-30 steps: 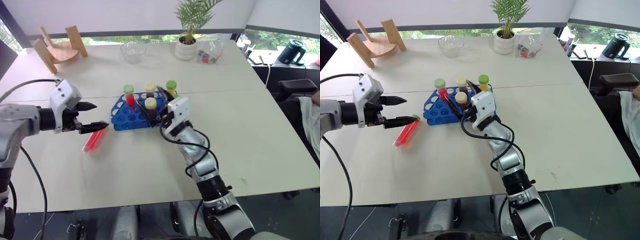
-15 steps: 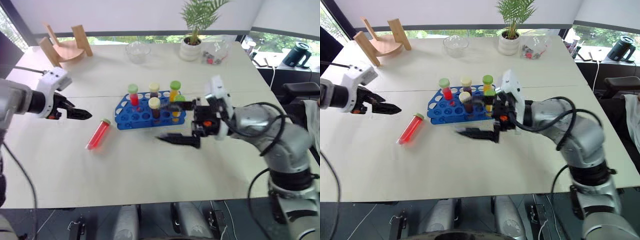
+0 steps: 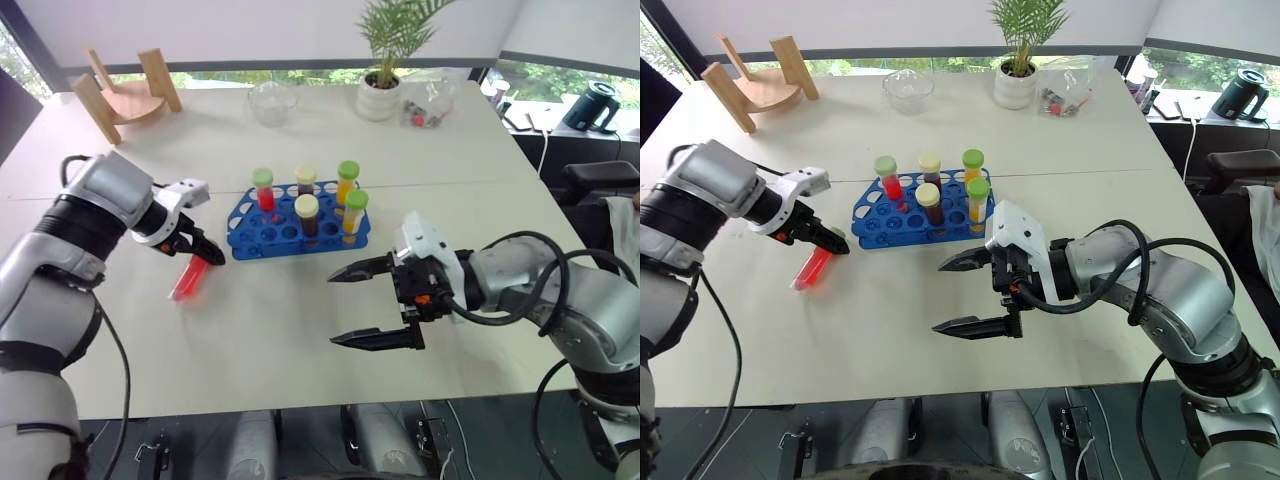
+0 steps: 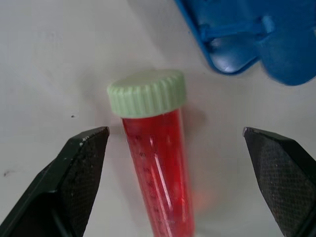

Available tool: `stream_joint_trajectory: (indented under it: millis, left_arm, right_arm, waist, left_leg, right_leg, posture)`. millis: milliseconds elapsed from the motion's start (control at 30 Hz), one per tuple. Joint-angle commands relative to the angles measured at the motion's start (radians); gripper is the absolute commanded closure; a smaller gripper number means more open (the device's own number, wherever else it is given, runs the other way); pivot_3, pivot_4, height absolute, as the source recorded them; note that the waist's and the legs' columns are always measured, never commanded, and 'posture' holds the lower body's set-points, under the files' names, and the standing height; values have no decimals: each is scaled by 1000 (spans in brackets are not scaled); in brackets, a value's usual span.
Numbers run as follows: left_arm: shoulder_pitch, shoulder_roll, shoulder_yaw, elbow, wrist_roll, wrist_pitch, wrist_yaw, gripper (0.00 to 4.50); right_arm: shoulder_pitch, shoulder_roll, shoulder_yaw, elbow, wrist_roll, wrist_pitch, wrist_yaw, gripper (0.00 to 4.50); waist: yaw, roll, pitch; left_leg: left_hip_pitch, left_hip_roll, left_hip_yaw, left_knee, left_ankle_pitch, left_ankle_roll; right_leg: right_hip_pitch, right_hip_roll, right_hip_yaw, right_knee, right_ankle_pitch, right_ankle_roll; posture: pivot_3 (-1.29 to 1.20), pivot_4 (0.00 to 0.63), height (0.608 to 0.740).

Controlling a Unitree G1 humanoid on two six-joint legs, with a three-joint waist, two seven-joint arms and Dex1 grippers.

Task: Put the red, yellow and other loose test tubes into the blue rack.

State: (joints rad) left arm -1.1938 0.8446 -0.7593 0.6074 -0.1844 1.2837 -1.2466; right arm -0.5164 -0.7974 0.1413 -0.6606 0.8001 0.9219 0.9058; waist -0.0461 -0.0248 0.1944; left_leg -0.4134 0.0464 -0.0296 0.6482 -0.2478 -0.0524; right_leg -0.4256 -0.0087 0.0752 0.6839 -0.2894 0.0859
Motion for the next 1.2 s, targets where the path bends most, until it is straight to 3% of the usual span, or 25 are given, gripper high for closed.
stream_joint_trajectory:
  millis: [33,200,233,400,500,600,667,800,867,967,1067,1200]
  left_arm:
    - [-11,-9,-49,43,77,-74,-37,903]
    - [-22,-72,-30,144,142,-133,-53,3326]
    - [-27,-80,-26,162,156,-151,-55,3622]
    - [-54,-99,48,256,208,-276,-28,3653]
    - [-62,-65,176,295,177,-432,-11,3653]
    - [-27,54,514,275,-12,-700,-36,3653]
    - [35,103,777,116,-211,-675,-104,3653]
    - [213,-22,1047,-305,-375,-535,184,3653]
    - [347,-120,1096,-523,-388,-595,289,3653]
    - [496,-253,1086,-700,-350,-703,416,3653]
    - [608,-347,1059,-745,-314,-804,481,3653]
    - [696,-404,998,-736,-255,-919,506,3653]
  right_arm:
    - [-7,13,-29,-44,8,-5,-42,234]
    - [11,4,-36,-57,15,0,-74,234]
    - [15,1,-40,-60,20,1,-76,234]
    - [32,-20,-52,-50,21,-9,-64,234]
    - [37,-28,-56,-31,8,-18,-57,234]
    - [38,-7,-107,7,23,-58,-44,234]
    - [2,49,-166,52,81,-80,-60,234]
    - [-73,81,-235,128,175,-46,-71,234]
    - [-105,77,-239,174,173,-39,-68,234]
    - [-154,75,-220,237,142,-37,-77,234]
    - [-176,57,-199,268,124,-26,-58,234]
    - [-200,29,-175,295,89,-24,-26,234]
  waist:
    - [1,0,0]
    - [4,0,0]
    - [5,0,0]
    - [10,1,-1]
    - [9,1,0]
    - [4,-1,1]
    - [-8,-2,1]
    - [10,2,0]
    - [26,4,-1]
    - [34,3,-1]
    - [33,2,0]
    - [31,2,0]
  left_leg:
    - [0,0,0,0,0,0]
    - [0,0,0,1,0,0]
    - [0,-1,0,1,0,0]
    - [2,-1,0,1,0,0]
    - [2,0,-1,1,0,0]
    - [2,0,-1,2,1,0]
    - [-1,1,1,2,1,0]
    - [-3,2,-1,1,0,0]
    - [-2,1,-1,2,0,0]
    - [2,-1,0,4,1,0]
    - [2,-1,0,7,1,-1]
    - [4,-1,0,7,1,-1]
  right_leg:
    - [0,0,0,0,0,0]
    - [1,-1,0,0,0,0]
    - [1,-1,0,0,0,0]
    - [3,-1,0,1,0,0]
    - [3,0,-1,1,0,0]
    - [3,0,-1,1,0,0]
    - [-1,0,-1,1,0,0]
    - [-2,-2,-2,0,0,0]
    - [1,-5,-2,0,-1,1]
    - [7,-5,-1,-1,0,3]
    - [7,-3,0,-1,3,4]
    - [9,-2,0,-1,3,4]
  posture:
    - [0,150,740]
    - [0,150,740]
    - [0,150,740]
    - [0,150,740]
    - [0,150,740]
    - [0,150,740]
    - [0,150,740]
    - [0,150,740]
    - [0,150,740]
    - [0,150,740]
    - [0,150,740]
    - [0,150,740]
